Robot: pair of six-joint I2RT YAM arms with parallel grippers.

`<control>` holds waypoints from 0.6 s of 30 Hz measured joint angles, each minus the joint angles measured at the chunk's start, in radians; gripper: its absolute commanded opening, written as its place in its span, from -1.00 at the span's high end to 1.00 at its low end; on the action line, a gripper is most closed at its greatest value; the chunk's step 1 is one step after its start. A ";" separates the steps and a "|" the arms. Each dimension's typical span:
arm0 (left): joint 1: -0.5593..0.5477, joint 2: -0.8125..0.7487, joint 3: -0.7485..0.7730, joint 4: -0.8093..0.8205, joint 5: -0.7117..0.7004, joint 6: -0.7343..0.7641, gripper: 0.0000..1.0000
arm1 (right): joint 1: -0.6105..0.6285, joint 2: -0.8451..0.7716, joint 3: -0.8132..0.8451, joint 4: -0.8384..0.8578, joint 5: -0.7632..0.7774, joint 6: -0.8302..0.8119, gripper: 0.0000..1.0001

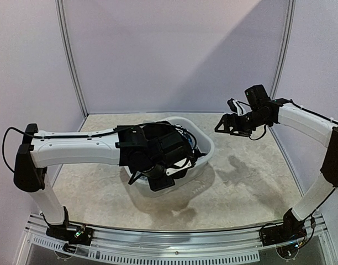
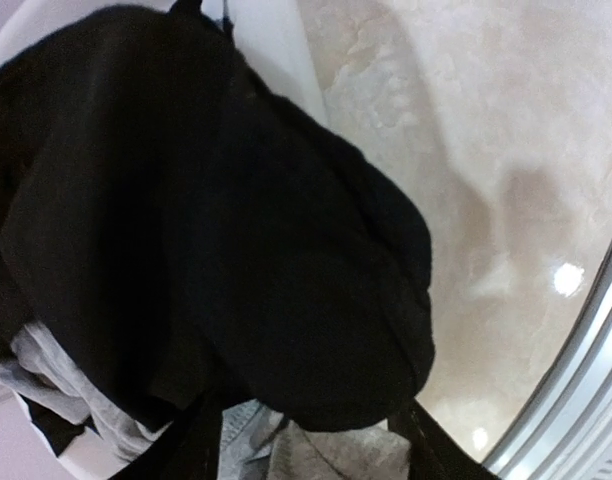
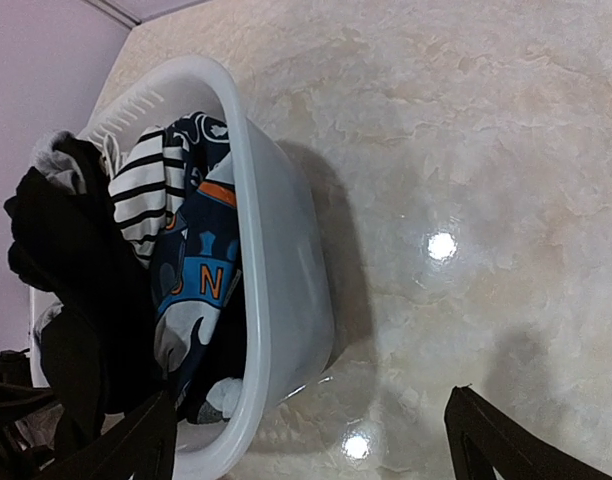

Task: Fold and stack the mixed laundry pile
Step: Move the bin to the center of the board, then move the bin to the corner of the board.

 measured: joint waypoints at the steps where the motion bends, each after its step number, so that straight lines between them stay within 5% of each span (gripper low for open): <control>1: 0.000 0.000 0.002 -0.003 -0.007 -0.009 -0.71 | 0.013 0.023 0.014 0.000 0.007 -0.002 -0.86; 2: 0.000 0.000 0.002 -0.005 -0.014 -0.011 -0.95 | 0.022 0.040 0.023 -0.002 0.013 -0.004 -0.85; 3: 0.000 0.000 0.002 -0.006 -0.021 -0.014 -0.99 | 0.034 0.058 0.032 -0.002 0.020 -0.005 -0.84; 13: 0.000 -0.065 0.003 0.005 -0.063 -0.066 -0.99 | 0.119 0.202 0.111 -0.027 0.045 -0.023 -0.47; 18: 0.000 -0.117 0.002 0.027 -0.066 -0.100 -0.99 | 0.144 0.252 0.146 -0.040 0.093 -0.010 0.08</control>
